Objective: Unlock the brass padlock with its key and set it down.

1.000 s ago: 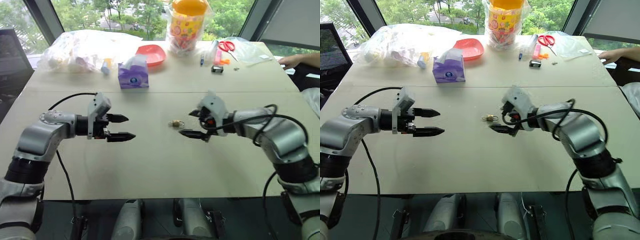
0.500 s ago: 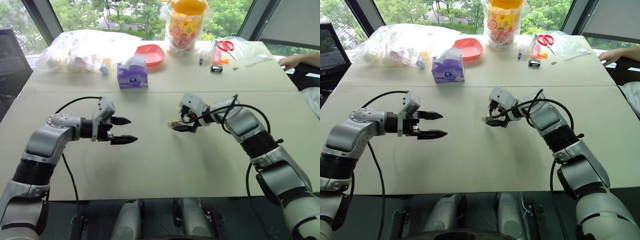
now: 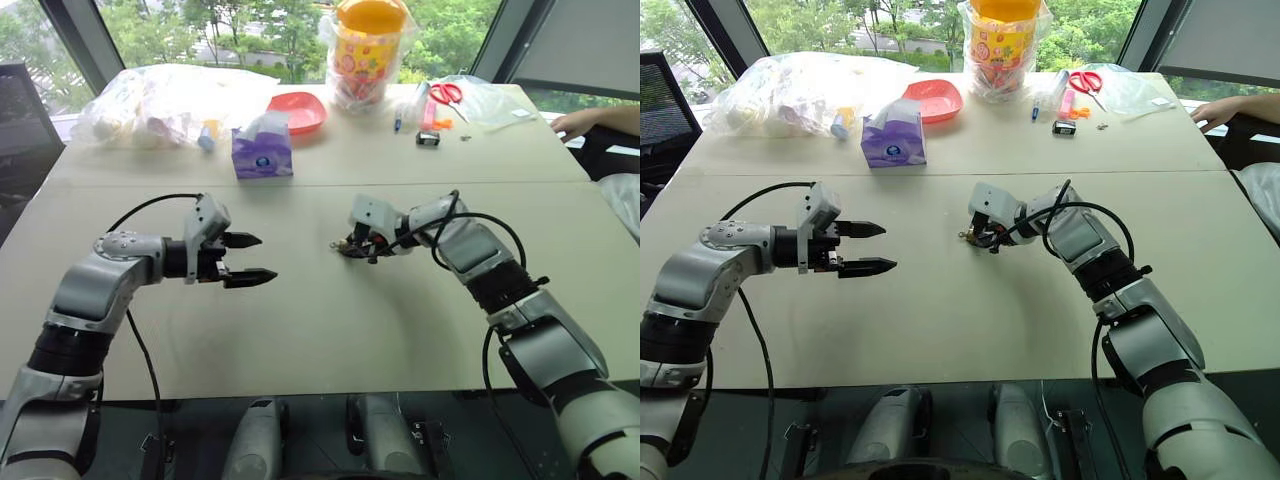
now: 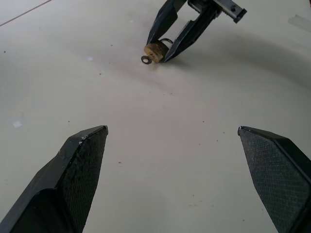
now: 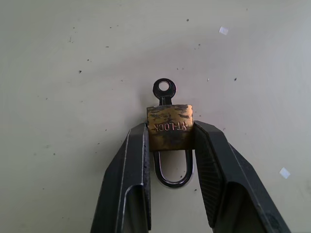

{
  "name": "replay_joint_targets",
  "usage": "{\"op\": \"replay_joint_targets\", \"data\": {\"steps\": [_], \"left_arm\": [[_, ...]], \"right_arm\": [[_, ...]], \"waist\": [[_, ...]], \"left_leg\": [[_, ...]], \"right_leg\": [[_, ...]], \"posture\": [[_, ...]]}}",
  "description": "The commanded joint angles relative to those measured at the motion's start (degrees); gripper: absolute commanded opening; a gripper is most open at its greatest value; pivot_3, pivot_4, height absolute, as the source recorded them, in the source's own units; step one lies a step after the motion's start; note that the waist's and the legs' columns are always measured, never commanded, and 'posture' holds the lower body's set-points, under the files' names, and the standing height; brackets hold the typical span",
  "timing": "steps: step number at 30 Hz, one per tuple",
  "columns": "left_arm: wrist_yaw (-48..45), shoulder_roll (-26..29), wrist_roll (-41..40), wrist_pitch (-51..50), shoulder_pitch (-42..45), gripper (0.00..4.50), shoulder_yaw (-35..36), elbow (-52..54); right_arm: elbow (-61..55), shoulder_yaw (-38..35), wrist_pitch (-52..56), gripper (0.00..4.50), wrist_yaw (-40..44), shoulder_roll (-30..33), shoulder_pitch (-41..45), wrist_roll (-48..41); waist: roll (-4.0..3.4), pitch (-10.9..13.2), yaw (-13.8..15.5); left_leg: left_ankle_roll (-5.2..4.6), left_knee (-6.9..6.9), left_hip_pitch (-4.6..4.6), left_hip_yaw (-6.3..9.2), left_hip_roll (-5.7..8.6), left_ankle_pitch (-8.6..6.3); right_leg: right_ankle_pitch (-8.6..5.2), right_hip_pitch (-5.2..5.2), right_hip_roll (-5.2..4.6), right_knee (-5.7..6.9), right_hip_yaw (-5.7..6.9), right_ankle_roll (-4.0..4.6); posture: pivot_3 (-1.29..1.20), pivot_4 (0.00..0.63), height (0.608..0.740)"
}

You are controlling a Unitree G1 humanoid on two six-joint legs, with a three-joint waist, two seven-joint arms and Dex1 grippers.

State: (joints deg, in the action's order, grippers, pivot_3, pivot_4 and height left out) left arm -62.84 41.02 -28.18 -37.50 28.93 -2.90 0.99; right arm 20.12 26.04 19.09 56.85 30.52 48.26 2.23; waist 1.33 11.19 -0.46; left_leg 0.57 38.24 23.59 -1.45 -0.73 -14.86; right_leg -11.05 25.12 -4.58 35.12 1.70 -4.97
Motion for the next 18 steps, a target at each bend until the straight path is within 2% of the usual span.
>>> {"op": "replay_joint_targets", "data": {"steps": [1, 9, 12, 14, 18], "left_arm": [[0.32, -3.02, -3.3, -1.41, 4.35, 4.5, 3.23, -3.88], [-2.52, -10.85, -5.39, -0.78, 14.79, 4.5, 4.6, -17.96], [-3.97, -13.67, -4.32, 1.29, 20.33, 3.76, 4.09, -25.21], [-5.29, -14.7, -2.99, 2.77, 22.76, 2.95, 3.22, -28.74], [-8.33, -16.09, -1.93, 3.91, 25.3, 2.95, 2.31, -31.95]], "right_arm": [[-9.56, -6.09, -10.45, 0.71, -3.08, 1.53, -0.69, -0.12], [-20.89, -9.46, -15.18, 0.71, -7.14, 2.8, -4.41, 3.01], [-24.21, -9.9, -13.51, 0.71, -7.89, 2.59, -5.45, 3.84], [-25.51, -10.05, -12.45, 0.71, -8.22, 2.25, -5.8, 4.17], [-27.23, -9.94, -10.99, 0.71, -8.75, 1.98, -6.32, 4.86]], "waist": [[0.0, 0.0, -0.15], [0.04, -0.02, -0.33], [0.04, -0.02, -0.09], [0.05, -0.02, -0.12], [0.05, -0.02, -0.36]], "left_leg": [[0.0, 0.0, 0.0, -0.01, 0.01, 0.0], [0.01, 0.0, -0.09, -0.05, 0.0, 0.01], [0.01, 0.0, -0.08, -0.05, 0.0, 0.01], [0.01, 0.04, -0.08, -0.03, 0.02, 0.02], [0.01, 0.04, -0.09, -0.04, 0.03, 0.02]], "right_leg": [[0.0, 0.0, 0.0, 0.0, -0.01, -0.01], [0.01, -0.05, 0.03, 0.05, -0.03, -0.01], [0.01, -0.05, 0.03, 0.05, -0.02, -0.01], [0.01, -0.07, 0.03, 0.03, -0.02, -0.01], [0.01, -0.11, 0.01, 0.0, -0.03, -0.01]], "posture": [[0.0, 0.15, 0.74], [0.0, 0.15, 0.74], [0.0, 0.15, 0.74], [0.0, 0.15, 0.74], [0.0, 0.15, 0.74]]}}
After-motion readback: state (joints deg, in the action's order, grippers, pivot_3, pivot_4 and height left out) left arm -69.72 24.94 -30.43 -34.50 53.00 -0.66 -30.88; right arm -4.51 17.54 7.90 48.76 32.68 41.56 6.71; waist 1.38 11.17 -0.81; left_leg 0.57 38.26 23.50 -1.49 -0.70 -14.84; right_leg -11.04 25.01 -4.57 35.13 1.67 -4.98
